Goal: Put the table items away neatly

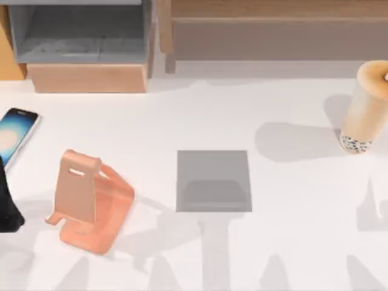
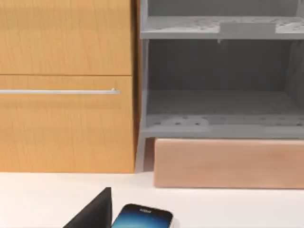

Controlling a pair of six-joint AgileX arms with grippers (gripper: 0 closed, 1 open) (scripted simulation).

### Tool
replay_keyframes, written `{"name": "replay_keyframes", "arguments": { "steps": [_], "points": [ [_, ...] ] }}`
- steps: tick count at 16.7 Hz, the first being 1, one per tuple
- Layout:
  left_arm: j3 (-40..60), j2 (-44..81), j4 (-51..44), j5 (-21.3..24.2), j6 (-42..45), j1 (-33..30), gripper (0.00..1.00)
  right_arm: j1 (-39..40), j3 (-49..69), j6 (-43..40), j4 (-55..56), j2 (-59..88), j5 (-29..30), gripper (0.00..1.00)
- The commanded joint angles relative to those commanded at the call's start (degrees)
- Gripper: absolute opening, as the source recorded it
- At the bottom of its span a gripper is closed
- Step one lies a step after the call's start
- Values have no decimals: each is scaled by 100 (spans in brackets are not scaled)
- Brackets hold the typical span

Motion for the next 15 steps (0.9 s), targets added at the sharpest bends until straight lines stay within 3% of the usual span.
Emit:
{"name": "replay_keyframes", "arguments": {
  "steps": [6,15],
  "points": [
    [429,602,-505,-2,379,148,100,0,0,0,0,0,0,100],
    [2700,4223,-3320,2,2404,895,100,0,0,0,0,0,0,100]
  ]
}}
